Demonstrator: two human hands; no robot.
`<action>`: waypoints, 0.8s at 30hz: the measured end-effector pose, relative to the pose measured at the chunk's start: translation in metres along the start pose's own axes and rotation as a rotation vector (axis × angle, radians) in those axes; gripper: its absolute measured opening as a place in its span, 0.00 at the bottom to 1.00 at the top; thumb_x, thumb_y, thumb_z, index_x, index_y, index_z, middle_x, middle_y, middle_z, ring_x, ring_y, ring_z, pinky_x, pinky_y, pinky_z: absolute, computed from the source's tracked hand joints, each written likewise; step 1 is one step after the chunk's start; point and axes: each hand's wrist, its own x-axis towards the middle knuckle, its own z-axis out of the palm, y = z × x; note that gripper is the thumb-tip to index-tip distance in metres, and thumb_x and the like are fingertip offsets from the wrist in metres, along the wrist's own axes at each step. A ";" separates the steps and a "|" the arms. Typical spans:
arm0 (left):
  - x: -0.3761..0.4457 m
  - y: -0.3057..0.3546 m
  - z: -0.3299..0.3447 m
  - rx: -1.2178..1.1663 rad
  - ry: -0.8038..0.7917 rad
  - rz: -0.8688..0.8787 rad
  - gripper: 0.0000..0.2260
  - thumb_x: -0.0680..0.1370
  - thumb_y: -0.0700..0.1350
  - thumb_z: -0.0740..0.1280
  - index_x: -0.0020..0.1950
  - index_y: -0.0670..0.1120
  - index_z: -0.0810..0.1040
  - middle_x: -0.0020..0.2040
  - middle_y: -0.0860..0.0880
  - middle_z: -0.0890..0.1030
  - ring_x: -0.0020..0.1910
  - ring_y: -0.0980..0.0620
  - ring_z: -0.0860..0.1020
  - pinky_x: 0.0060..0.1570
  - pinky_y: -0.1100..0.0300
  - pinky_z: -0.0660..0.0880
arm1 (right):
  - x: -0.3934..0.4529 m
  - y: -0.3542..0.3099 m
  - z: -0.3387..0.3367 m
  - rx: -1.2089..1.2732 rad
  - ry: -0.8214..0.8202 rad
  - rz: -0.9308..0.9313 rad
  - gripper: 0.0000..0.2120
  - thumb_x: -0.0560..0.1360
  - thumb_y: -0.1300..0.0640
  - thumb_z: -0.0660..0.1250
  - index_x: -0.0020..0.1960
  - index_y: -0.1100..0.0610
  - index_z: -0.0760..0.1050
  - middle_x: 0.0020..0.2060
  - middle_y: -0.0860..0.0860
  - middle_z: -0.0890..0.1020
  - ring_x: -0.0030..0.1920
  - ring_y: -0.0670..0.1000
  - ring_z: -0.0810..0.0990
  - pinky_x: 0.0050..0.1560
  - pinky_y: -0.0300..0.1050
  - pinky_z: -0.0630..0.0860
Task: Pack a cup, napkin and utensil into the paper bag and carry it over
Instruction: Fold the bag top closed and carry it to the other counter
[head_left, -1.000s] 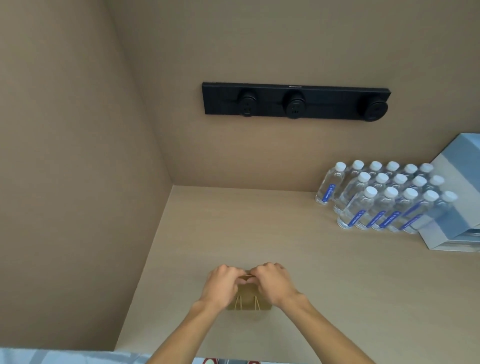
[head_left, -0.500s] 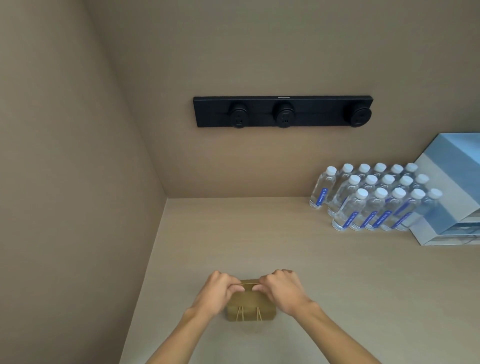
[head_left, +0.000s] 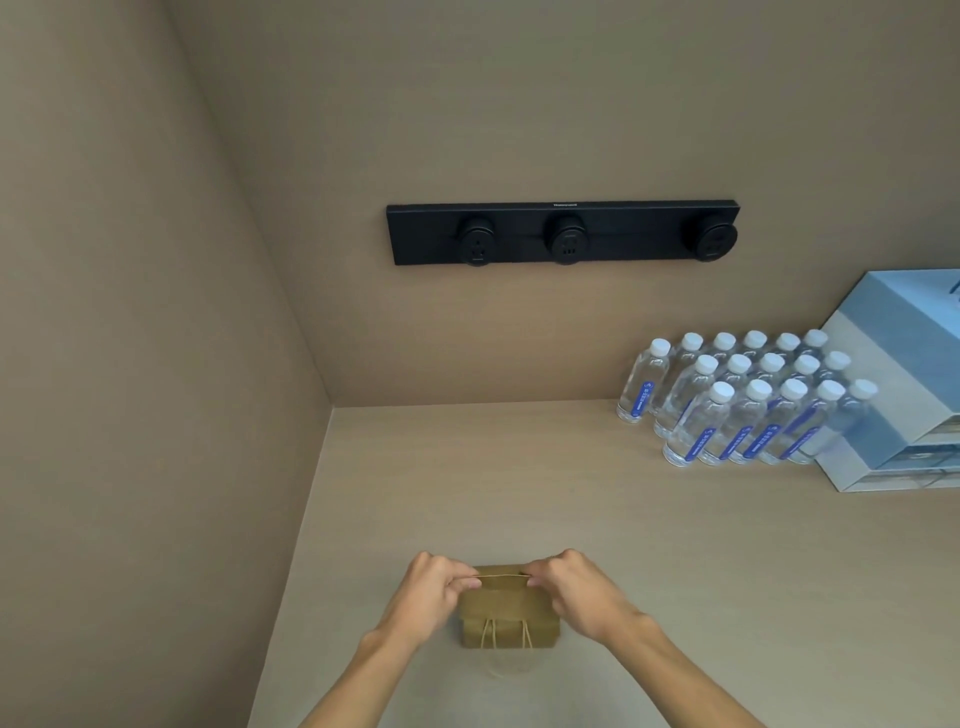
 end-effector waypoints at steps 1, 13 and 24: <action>0.000 -0.001 0.001 -0.002 0.002 -0.005 0.10 0.77 0.46 0.70 0.54 0.43 0.85 0.54 0.46 0.86 0.55 0.53 0.83 0.49 0.80 0.66 | 0.000 0.001 0.001 -0.004 0.030 0.010 0.10 0.78 0.65 0.61 0.48 0.55 0.79 0.44 0.58 0.84 0.47 0.60 0.81 0.39 0.41 0.64; 0.004 0.003 -0.006 0.023 -0.052 0.057 0.10 0.78 0.45 0.69 0.55 0.44 0.85 0.55 0.46 0.86 0.56 0.52 0.83 0.58 0.67 0.74 | -0.006 0.010 -0.004 -0.030 0.031 -0.004 0.14 0.76 0.66 0.58 0.50 0.51 0.77 0.43 0.54 0.85 0.47 0.58 0.81 0.40 0.45 0.69; 0.000 0.009 -0.006 0.096 0.031 0.170 0.17 0.80 0.59 0.57 0.56 0.53 0.81 0.53 0.56 0.84 0.55 0.58 0.78 0.59 0.57 0.74 | -0.009 0.008 -0.005 0.099 0.110 -0.040 0.15 0.83 0.48 0.55 0.61 0.50 0.77 0.54 0.48 0.84 0.59 0.48 0.76 0.57 0.43 0.74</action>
